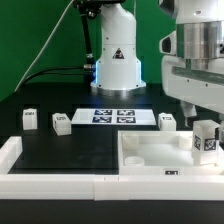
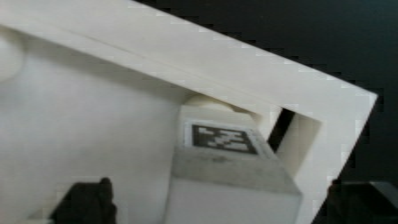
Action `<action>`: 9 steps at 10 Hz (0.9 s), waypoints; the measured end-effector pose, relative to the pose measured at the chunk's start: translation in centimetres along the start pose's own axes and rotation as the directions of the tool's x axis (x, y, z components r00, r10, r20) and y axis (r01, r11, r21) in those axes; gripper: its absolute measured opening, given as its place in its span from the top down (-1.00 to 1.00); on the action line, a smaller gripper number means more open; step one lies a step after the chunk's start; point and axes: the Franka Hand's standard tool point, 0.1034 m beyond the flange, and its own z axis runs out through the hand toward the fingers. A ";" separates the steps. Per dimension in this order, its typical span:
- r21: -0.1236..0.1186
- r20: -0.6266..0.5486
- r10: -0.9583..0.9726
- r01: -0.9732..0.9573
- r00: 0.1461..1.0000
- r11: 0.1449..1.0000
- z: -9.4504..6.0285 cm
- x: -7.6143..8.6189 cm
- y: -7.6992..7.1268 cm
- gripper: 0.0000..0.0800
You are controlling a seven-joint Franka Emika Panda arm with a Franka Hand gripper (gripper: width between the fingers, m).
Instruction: Assemble one leg
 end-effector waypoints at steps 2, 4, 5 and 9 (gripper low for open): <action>-0.001 0.000 -0.250 0.250 0.968 0.968 0.0 -0.1 0.0 -0.62; -0.004 0.002 -0.543 0.543 0.840 0.840 0.2 -0.1 0.0 -0.62; -0.008 0.006 -0.618 0.618 0.786 0.786 0.2 -0.1 -0.1 -0.62; -0.039 -0.002 -0.883 0.882 0.470 0.469 0.2 0.0 -0.4 -0.62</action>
Offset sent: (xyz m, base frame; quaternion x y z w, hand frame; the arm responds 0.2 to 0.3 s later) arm 0.0064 0.0084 -0.0042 0.0021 -0.0158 -0.3779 0.9257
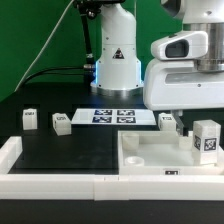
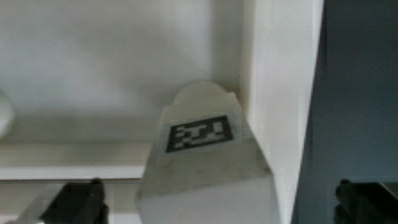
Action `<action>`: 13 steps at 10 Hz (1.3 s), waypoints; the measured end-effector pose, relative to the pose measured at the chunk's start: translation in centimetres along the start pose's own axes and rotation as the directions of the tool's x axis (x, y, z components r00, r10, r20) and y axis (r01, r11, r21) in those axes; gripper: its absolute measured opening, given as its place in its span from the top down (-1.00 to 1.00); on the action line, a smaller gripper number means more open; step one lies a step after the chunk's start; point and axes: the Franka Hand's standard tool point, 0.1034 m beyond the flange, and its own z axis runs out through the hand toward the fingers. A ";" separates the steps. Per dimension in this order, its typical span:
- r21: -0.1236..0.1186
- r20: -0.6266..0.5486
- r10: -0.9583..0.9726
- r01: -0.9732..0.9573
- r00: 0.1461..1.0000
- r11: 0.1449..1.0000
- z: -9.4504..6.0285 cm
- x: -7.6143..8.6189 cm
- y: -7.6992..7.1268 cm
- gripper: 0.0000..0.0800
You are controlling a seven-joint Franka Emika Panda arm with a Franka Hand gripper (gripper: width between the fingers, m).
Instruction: Assemble one leg
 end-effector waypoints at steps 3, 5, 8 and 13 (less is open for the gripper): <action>0.000 0.000 0.006 -0.006 1.000 1.000 0.0 0.0 0.0 0.03; 0.000 0.000 0.006 -0.006 1.000 1.000 0.0 0.0 0.1 0.27; 0.001 0.000 0.023 -0.023 1.000 1.000 0.0 0.0 0.1 0.27; 0.038 -0.006 0.742 -0.741 0.670 0.670 0.1 0.0 0.5 0.27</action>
Offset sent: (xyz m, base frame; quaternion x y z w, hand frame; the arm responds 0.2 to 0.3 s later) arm 0.0000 0.0000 0.0000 0.0000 0.0000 0.0000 1.0000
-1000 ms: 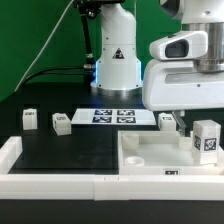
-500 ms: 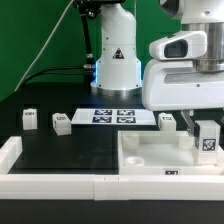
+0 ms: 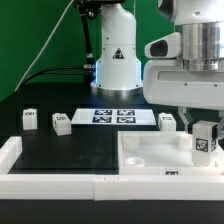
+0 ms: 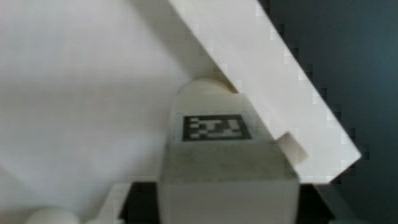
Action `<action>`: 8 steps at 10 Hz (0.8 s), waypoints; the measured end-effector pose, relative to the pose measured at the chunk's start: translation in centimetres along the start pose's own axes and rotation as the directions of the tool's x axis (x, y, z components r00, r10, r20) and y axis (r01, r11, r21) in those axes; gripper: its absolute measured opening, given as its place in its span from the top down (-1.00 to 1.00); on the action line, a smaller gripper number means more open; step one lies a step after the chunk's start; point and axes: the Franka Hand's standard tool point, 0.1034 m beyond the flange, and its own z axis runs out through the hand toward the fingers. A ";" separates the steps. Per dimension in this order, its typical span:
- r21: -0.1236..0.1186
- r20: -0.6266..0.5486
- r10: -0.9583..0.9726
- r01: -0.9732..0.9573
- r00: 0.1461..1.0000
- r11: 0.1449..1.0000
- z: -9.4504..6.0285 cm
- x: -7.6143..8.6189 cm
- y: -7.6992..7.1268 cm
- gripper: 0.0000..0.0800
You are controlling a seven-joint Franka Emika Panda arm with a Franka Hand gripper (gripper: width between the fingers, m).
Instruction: Assemble one leg
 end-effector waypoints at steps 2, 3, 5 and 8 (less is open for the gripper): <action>-0.001 -0.003 0.234 -0.234 0.972 0.972 0.0 0.1 0.0 0.27; 0.000 -0.002 0.378 -0.378 0.926 0.926 0.0 0.1 0.0 0.27; 0.000 0.000 0.512 -0.512 0.859 0.859 0.0 -0.1 0.0 0.27; 0.003 0.017 0.658 -0.658 0.753 0.753 0.0 -0.2 -0.2 0.27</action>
Offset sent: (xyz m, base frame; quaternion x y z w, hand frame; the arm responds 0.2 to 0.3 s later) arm 0.0006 -0.0003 -0.0061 -0.0250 0.0090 0.3322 0.9428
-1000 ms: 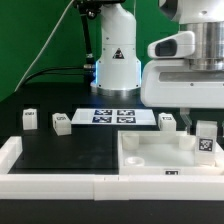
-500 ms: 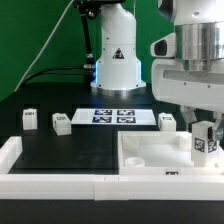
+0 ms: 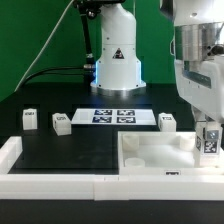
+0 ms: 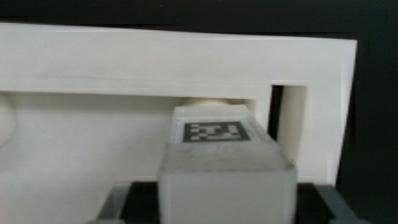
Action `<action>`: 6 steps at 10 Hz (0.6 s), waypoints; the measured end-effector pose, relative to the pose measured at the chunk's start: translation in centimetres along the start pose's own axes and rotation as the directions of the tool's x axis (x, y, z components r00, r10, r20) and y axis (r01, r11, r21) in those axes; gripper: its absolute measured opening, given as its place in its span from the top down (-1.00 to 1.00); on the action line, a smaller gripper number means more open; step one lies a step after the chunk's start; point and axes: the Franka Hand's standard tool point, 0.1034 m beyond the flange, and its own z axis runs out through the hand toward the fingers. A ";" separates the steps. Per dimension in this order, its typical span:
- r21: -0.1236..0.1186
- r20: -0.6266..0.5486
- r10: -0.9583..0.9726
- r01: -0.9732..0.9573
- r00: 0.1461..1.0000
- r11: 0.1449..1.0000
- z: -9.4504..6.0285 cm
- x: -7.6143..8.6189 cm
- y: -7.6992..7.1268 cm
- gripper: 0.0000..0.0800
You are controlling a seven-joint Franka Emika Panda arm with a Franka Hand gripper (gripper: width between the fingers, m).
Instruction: Assemble one leg
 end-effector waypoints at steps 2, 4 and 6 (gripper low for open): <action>0.000 0.000 -0.033 0.033 0.999 0.999 0.0 0.0 0.0 0.27; -0.001 -0.002 -0.250 0.250 0.968 0.968 0.0 0.0 0.0 -0.46; -0.002 -0.001 -0.483 0.483 0.876 0.876 0.0 -0.2 -0.1 -0.59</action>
Offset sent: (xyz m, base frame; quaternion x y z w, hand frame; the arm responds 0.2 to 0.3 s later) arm -0.0008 0.0064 0.0015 -0.0026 -0.0100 -0.3157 0.9488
